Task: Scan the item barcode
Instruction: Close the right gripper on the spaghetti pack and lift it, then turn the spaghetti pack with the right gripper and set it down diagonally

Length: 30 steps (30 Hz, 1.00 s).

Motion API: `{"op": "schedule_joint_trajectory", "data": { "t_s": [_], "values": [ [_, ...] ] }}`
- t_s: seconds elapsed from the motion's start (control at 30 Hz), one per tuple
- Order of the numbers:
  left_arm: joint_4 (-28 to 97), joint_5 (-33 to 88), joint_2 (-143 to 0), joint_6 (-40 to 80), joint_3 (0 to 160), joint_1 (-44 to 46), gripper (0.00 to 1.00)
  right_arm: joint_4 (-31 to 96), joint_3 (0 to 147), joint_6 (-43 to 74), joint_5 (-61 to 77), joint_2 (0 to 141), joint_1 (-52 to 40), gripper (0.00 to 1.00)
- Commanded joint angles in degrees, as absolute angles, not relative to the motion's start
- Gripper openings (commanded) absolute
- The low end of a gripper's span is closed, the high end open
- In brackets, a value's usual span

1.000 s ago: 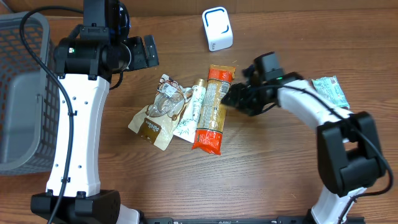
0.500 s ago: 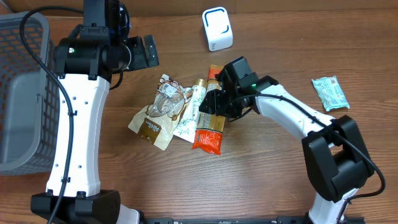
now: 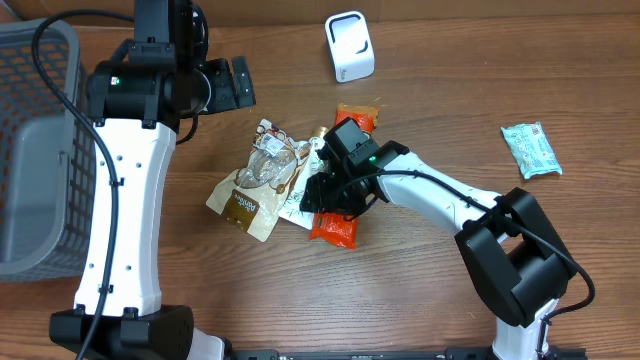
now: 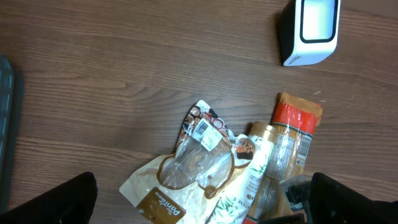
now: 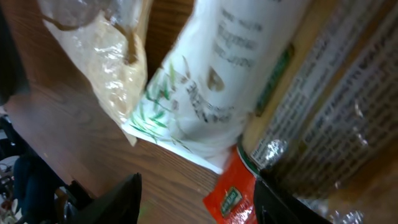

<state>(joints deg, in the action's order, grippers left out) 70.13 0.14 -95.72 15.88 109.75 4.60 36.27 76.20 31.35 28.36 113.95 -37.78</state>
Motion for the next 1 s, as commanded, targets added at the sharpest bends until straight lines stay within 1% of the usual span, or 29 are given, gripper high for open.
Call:
{"op": "schedule_joint_trajectory", "data": {
  "t_s": [0.0,0.2,0.37,0.5,0.73,0.87,0.97],
  "values": [
    [70.08,-0.58,-95.5,14.76,109.38,4.49,1.0,39.9,77.17,31.73,23.7,114.48,-36.32,0.58],
    [70.08,-0.56,-95.5,14.76,109.38,4.49,1.0,48.8,77.19,31.0,18.35,114.45,-30.48,0.58],
    [70.08,-0.58,-95.5,14.76,109.38,4.51,1.0,54.5,77.23,26.85,16.43,114.45,-23.68,0.57],
    [70.08,-0.58,-95.5,14.76,109.38,4.51,1.0,57.08,77.23,22.26,15.84,114.45,-19.05,0.58],
    [70.06,-0.58,-95.5,14.76,109.38,4.51,1.0,58.65,77.23,19.57,8.56,114.45,-11.09,0.66],
    [70.06,-0.58,-95.5,14.76,109.38,4.51,1.0,57.63,77.23,19.16,7.03,114.45,-6.22,0.69],
    [70.06,-0.58,-95.5,14.76,109.38,4.51,1.0,55.75,77.23,18.96,6.46,114.45,-2.83,0.73]
  ]
}}
